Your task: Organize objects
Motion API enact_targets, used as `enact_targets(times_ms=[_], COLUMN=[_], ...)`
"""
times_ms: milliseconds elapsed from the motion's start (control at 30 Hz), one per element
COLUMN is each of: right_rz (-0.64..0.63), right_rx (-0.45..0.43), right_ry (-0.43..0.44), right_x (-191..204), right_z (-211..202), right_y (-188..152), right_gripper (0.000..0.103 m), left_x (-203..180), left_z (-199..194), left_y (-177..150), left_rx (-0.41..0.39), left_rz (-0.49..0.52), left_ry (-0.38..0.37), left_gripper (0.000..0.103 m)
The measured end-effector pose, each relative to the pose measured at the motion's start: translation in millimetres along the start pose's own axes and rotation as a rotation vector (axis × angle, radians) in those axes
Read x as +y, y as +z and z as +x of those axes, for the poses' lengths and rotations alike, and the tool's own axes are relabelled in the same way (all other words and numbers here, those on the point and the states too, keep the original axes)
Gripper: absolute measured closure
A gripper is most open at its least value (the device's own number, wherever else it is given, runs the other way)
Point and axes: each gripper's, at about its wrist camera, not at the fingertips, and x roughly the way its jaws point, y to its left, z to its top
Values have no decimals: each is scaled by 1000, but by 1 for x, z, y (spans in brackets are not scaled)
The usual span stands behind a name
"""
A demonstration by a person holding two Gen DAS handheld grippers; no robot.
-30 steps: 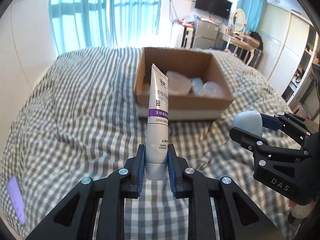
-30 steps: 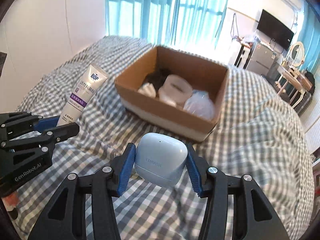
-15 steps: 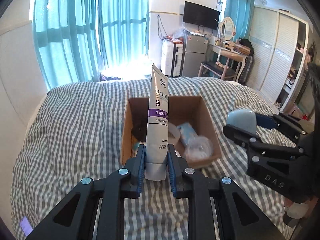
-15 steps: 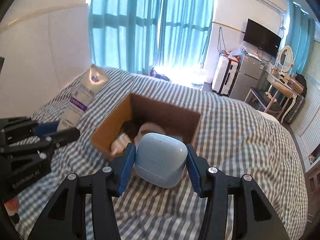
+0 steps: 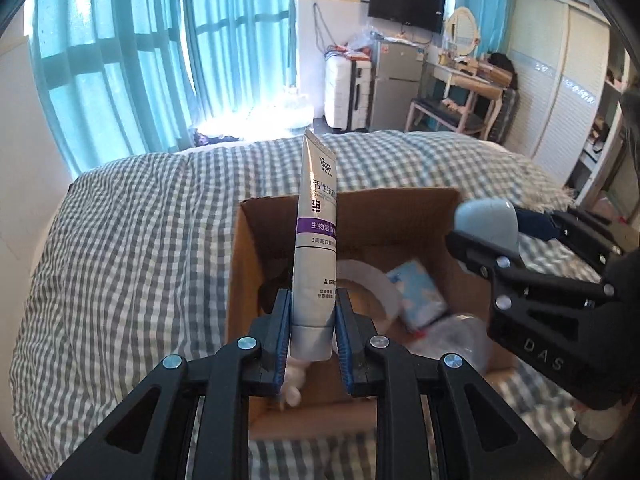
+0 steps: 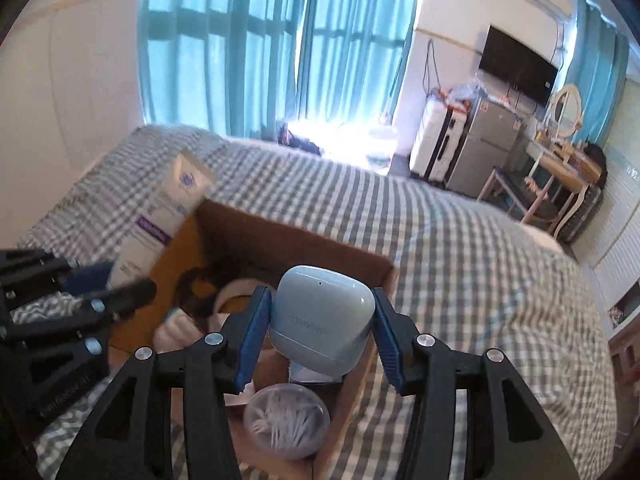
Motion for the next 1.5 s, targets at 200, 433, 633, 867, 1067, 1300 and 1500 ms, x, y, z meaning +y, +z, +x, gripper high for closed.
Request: enact_targets(times_ms=[200, 433, 633, 867, 1067, 1300, 1500], right_rz=[34, 89, 132, 179, 162, 141, 125], right_rx=[33, 24, -38, -81, -155, -301, -389], right_ry=[39, 105, 111, 75, 34, -4, -47], right_x=[-3, -13, -23, -38, -43, -45, -37], right_z=[35, 34, 9, -41, -113, -216, -279], right_y=[-6, -17, -13, -12, -6, -5, -17], right_gripper=[53, 53, 35, 26, 20, 10, 3], left_x=[1, 0, -1, 2, -2, -11, -26], left_z=[32, 47, 40, -5, -80, -188, -255], left_y=[-7, -13, -18, -13, 7, 16, 13], left_rx=[35, 39, 55, -7, -137, -333, -458], left_rz=[31, 41, 15, -4, 4, 2, 13], left_ry=[-15, -26, 8, 26, 80, 139, 175], left_gripper=[82, 82, 39, 18, 10, 5, 1])
